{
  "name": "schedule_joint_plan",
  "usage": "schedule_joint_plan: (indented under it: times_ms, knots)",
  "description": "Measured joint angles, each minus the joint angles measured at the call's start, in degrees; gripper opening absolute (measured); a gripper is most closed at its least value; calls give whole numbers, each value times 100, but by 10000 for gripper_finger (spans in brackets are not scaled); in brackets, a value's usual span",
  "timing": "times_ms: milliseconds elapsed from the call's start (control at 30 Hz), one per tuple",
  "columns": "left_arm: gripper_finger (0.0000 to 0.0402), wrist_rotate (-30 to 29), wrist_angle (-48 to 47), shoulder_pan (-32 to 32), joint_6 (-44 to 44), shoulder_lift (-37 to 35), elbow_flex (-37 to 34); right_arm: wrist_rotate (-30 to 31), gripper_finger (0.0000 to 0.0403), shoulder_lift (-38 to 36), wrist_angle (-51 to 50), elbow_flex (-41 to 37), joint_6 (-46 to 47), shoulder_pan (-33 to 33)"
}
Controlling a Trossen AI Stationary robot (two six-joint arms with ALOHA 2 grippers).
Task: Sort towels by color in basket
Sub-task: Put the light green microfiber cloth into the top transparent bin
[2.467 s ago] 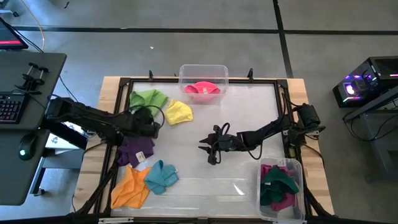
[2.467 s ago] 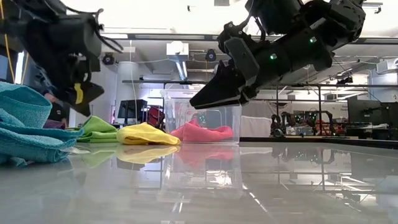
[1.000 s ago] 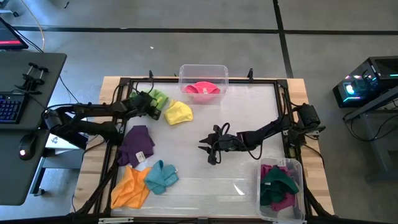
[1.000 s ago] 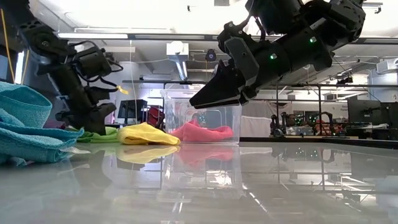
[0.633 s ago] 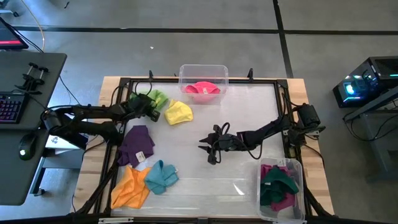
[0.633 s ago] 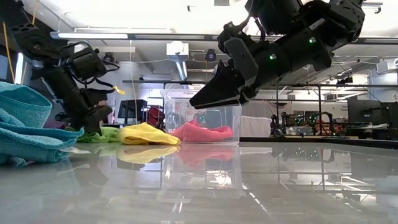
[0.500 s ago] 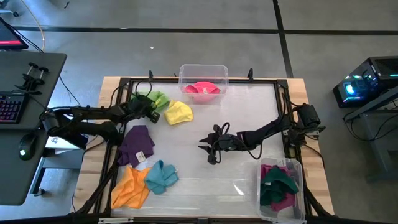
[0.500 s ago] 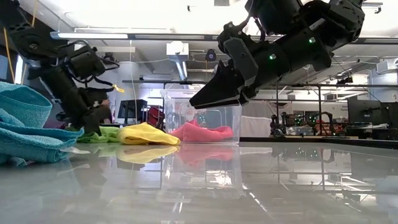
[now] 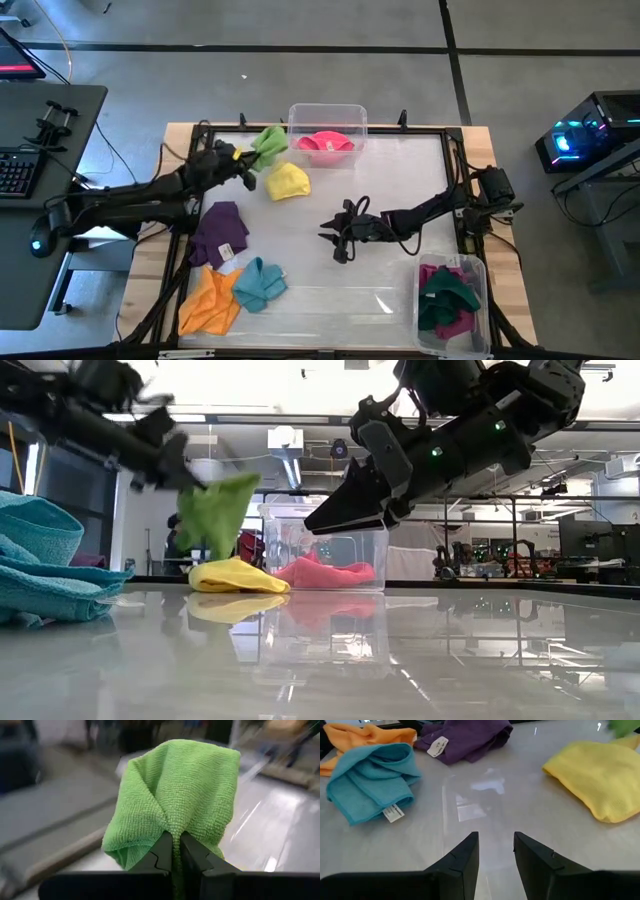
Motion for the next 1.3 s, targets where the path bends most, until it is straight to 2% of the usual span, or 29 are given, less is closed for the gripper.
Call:
schedule_joint_plan:
  times_ms: [233,433,667,967,1133,1300]
  knots:
    - [4,-96,1082,-909,1294,-552,5,291,119,0,163,0,-6,-7]
    - [4,-425,1695,-1563,1771,-716,9,299,119,0,149,0,47,-14]
    - [3,-709,1815,-1813,1914,-687,7,273,119,0,112,0,36,-13]
    - [3,-668,2089,-1765,2111,-610,64,275,119,0,119,0,0,-15]
    - [3,-225,1563,-1495,1844,-111,840,281,119,2,147,0,-47,-45]
    - [3,137,629,-1056,1934,998,2113,299,119,2,189,0,-53,-163]
